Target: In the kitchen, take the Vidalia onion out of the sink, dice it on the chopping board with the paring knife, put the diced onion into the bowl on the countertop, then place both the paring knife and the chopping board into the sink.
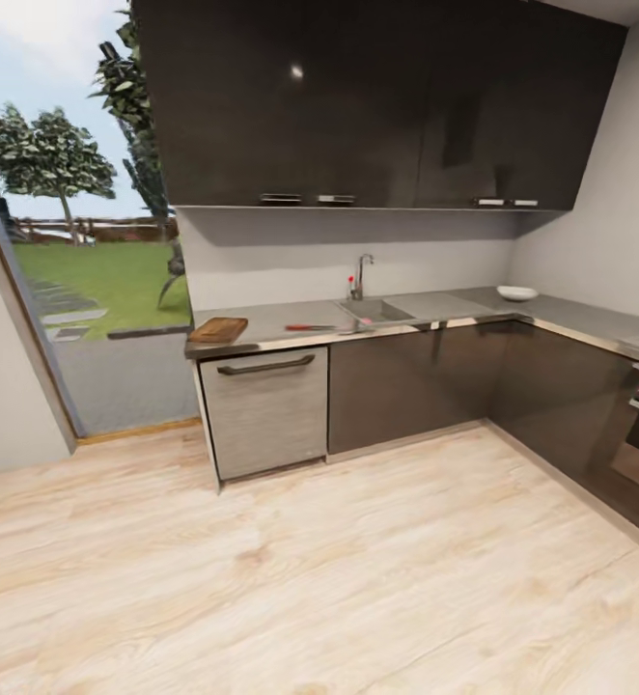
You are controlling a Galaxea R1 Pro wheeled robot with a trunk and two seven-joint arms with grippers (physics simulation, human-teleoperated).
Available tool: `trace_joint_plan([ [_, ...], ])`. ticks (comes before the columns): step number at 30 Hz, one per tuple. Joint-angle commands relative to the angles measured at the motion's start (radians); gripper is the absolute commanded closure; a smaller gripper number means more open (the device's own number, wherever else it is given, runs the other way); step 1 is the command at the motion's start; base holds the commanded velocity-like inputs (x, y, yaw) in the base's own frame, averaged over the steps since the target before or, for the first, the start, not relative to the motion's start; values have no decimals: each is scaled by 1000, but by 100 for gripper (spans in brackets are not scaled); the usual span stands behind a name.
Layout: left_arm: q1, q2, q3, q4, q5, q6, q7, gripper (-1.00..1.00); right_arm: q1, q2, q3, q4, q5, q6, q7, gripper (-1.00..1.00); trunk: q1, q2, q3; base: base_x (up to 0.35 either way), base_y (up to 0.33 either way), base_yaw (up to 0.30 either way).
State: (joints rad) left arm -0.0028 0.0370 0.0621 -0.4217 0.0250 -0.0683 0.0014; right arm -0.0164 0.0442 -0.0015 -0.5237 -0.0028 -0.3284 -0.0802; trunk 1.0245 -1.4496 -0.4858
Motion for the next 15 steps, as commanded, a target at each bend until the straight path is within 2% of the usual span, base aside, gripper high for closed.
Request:
trace_joint_plan([
  [1, 0, 0, 2, 0, 3, -2, 0, -100, 0, 0, 0, 1, 0, -3, -3, -100, 0, 0, -1, 294, -202, 286],
  [15, 0, 0, 2, 0, 3, -2, 0, -100, 0, 0, 1, 1, 0, -3, -3, -100, 0, 0, -1, 293, -203, 286],
])
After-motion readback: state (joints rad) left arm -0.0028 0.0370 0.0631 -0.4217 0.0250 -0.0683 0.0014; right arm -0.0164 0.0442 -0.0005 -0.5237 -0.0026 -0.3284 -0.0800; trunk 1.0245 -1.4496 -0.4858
